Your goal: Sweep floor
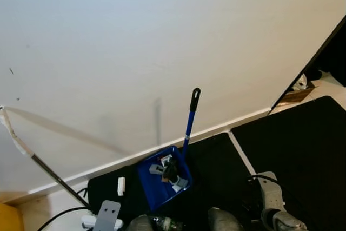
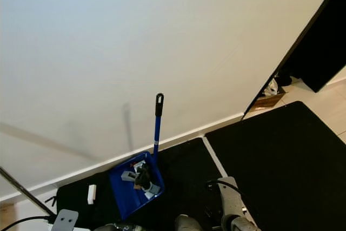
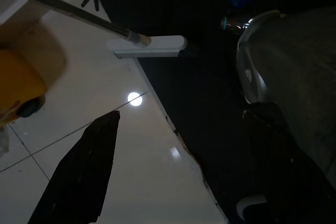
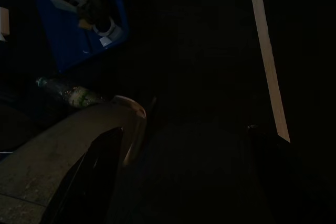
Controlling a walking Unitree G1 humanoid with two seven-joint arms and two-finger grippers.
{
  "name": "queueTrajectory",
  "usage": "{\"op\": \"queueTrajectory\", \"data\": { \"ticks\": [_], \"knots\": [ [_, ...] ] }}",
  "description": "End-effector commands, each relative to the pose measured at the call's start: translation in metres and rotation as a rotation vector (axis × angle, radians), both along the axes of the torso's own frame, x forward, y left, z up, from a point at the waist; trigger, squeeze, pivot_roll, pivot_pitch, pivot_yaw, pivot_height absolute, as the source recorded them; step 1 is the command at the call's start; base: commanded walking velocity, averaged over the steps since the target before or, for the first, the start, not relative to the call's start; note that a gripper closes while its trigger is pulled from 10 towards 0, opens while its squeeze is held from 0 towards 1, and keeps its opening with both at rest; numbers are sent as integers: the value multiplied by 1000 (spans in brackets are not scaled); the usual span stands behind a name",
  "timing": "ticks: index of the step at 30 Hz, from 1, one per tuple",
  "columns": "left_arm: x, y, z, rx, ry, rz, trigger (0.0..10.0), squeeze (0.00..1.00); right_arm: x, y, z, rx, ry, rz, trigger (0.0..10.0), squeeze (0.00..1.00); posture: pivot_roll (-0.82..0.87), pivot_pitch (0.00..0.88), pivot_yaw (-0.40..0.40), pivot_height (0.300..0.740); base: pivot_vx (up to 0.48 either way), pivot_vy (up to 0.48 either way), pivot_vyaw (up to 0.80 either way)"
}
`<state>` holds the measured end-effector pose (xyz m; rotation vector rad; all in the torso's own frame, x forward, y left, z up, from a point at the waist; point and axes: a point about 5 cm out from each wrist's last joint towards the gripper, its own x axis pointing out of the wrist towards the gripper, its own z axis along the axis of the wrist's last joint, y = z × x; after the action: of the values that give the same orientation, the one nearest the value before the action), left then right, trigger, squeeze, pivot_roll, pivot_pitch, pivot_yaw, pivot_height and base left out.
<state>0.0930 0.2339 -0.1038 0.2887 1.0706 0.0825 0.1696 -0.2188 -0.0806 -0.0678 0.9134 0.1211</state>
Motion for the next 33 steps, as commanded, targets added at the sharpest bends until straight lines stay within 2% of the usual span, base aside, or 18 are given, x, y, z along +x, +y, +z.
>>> {"op": "queueTrajectory", "data": {
  "ticks": [1,7,12,23,33],
  "knots": [
    [-5,-6,-3,-11,21,11,10000,0,-6,-1,-3,0,26,-6,10000,0,3,81,-63,740,0,0,0],
    [-4,-5,-2,-17,16,18,10000,0,-6,-1,-3,-10,31,6,10000,0,1,74,-65,740,0,0,0],
    [-3,-6,-2,-24,10,11,10000,0,-4,-8,0,-20,24,-9,10000,0,19,82,-68,740,0,0,0],
    [-4,-5,-3,-6,20,9,10000,0,-3,3,-2,6,21,14,10000,0,23,79,-67,740,0,0,0],
    [-5,-4,-2,-14,12,27,10000,0,-3,-1,-2,-14,27,25,10000,0,35,77,-67,740,0,0,0]
  ]
}}
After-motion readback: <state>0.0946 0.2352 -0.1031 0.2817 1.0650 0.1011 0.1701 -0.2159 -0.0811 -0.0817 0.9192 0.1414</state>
